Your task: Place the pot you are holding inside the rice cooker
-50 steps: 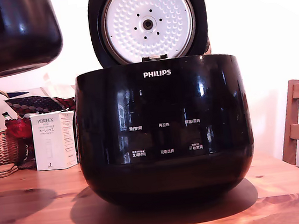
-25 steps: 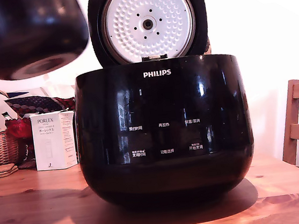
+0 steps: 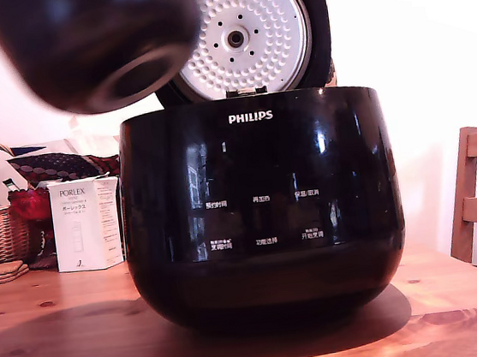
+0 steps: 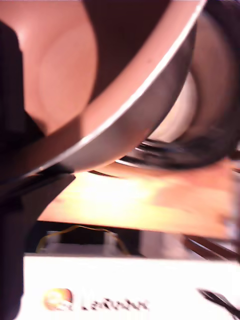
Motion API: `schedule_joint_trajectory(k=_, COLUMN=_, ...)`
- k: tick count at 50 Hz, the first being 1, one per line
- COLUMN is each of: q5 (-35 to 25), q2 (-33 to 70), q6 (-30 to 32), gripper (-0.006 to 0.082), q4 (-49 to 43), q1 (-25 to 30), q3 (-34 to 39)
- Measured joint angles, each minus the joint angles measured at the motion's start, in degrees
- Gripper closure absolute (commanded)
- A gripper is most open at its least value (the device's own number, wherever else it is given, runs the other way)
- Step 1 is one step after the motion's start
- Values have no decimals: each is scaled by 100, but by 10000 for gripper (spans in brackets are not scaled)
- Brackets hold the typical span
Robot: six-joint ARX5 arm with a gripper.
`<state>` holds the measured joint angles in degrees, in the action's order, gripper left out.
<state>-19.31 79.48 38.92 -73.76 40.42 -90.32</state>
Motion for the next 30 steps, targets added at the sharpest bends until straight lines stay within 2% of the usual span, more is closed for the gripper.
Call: schedule_joint_trajectory(k=30, q5=-533, q2=7, q6=-24, gripper=788, q4=820, q1=188, q3=0)
